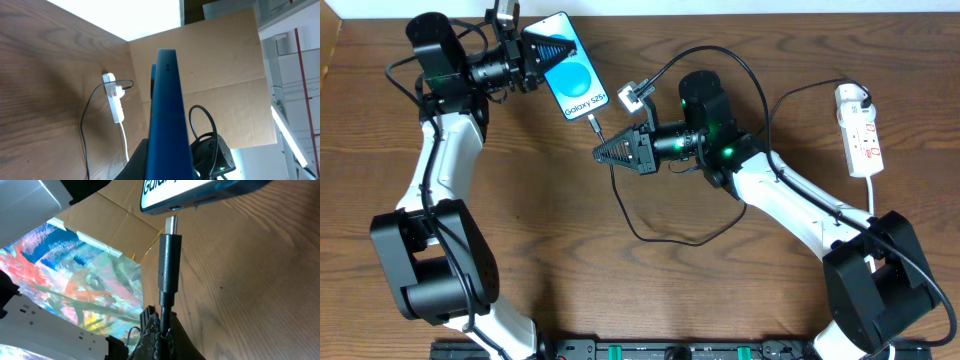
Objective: Plug charger to phone and switch on socket
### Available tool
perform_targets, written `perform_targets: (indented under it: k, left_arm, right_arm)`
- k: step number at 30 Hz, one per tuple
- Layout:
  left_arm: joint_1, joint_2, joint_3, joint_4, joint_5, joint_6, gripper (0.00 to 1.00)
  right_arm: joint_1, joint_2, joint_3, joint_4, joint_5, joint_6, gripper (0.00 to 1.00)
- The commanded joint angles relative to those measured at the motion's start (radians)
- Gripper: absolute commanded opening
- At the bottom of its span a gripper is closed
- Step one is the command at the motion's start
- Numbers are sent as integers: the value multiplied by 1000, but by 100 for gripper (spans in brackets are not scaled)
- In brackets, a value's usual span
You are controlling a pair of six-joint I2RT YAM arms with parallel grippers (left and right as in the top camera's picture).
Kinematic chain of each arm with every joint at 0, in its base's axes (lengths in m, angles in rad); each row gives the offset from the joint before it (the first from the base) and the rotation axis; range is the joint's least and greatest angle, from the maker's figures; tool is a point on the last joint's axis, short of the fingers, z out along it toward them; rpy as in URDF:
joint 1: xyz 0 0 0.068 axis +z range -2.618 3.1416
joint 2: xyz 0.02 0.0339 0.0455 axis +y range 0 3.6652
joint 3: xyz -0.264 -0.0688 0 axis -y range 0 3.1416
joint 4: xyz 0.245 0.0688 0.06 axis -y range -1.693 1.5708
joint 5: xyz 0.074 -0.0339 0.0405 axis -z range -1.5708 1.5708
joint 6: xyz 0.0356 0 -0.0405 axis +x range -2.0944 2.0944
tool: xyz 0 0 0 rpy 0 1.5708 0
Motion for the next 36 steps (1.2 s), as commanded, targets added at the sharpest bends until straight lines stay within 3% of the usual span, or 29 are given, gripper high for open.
perform_targets:
  k: [1, 36]
  left_arm:
    - [2, -14, -1, 9, 3, -5, 7]
    - [-22, -14, -1, 10, -8, -5, 7]
  right_arm:
    - [1, -20, 18, 6, 0, 6, 1]
    - [-32, -20, 18, 32, 15, 51, 1]
